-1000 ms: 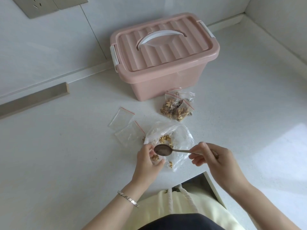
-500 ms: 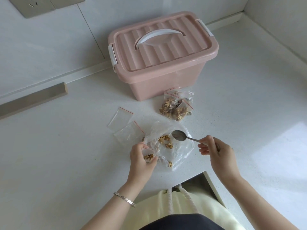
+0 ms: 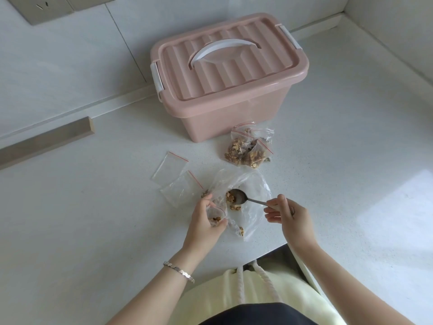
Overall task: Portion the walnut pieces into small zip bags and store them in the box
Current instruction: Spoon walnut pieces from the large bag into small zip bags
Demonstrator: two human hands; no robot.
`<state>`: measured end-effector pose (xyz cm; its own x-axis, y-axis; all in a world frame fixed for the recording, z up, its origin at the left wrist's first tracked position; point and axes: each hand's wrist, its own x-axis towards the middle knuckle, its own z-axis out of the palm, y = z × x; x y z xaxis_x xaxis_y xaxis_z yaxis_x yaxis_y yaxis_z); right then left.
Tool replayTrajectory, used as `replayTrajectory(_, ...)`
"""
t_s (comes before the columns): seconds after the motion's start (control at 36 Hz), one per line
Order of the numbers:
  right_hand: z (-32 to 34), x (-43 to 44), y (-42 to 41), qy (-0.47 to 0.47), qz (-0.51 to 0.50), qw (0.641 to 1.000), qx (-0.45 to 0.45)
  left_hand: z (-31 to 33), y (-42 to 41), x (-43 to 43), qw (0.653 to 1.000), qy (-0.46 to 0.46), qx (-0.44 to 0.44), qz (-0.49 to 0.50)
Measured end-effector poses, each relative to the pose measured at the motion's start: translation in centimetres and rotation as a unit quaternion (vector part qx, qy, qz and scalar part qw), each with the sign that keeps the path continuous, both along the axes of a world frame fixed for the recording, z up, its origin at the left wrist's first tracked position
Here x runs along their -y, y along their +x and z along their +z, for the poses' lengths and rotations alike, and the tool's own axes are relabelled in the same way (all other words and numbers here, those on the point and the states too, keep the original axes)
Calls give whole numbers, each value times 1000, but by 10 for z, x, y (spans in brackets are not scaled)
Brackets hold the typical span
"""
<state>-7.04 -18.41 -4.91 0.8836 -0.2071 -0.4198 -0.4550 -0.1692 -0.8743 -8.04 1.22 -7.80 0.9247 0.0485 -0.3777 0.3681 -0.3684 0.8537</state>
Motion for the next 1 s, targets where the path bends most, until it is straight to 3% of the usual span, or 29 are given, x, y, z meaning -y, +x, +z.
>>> replayTrajectory(0.22, -6, 2, 0, 168, -82, 977, -107, -1, 0, -3, 1000, 2, -17, 0)
replayTrajectory(0.56, -12, 32, -18, 239, -108, 954, -143, 7, -6, -4, 999, 1, -40, -30)
replayTrajectory(0.81, 15, 49, -21, 190, -69, 973, -116, 7, -17, 4, 999, 37, 19, -17)
replayTrajectory(1.0, 63, 30, -11, 106, 19, 994, -22, 6, -23, 6, 1000, 19, 10, -14)
